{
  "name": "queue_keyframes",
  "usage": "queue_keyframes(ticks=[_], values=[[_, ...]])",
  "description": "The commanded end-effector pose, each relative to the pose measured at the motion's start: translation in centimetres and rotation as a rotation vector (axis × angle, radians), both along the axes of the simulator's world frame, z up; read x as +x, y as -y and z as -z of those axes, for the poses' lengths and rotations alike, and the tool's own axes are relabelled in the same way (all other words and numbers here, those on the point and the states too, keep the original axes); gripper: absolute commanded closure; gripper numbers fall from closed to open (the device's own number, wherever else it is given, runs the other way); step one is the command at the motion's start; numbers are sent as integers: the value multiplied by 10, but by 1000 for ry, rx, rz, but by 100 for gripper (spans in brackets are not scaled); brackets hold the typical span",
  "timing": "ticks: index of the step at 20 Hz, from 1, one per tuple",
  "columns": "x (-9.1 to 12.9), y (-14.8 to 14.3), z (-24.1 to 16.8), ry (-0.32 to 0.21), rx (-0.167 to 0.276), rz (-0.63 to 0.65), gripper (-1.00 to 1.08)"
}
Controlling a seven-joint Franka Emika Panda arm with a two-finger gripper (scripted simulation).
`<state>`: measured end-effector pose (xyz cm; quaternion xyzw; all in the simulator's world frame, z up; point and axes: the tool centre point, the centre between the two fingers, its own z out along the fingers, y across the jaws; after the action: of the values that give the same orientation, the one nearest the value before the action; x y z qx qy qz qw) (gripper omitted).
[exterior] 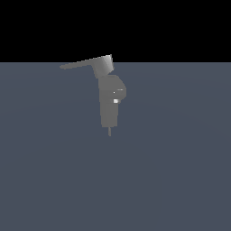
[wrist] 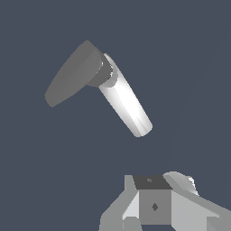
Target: Turn on the faucet by rotating a designated handle.
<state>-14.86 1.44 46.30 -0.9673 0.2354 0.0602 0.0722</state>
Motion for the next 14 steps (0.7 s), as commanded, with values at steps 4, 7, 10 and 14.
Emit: queue_keyframes(ticks=[4,7,10,14], values=[[32,-13,17,-50,-2,127,108],[50,-20,27,-77,-10,197,108],[66,-28,39,-102,-22,267,108],[87,-40,56,-133,-44,360,108]])
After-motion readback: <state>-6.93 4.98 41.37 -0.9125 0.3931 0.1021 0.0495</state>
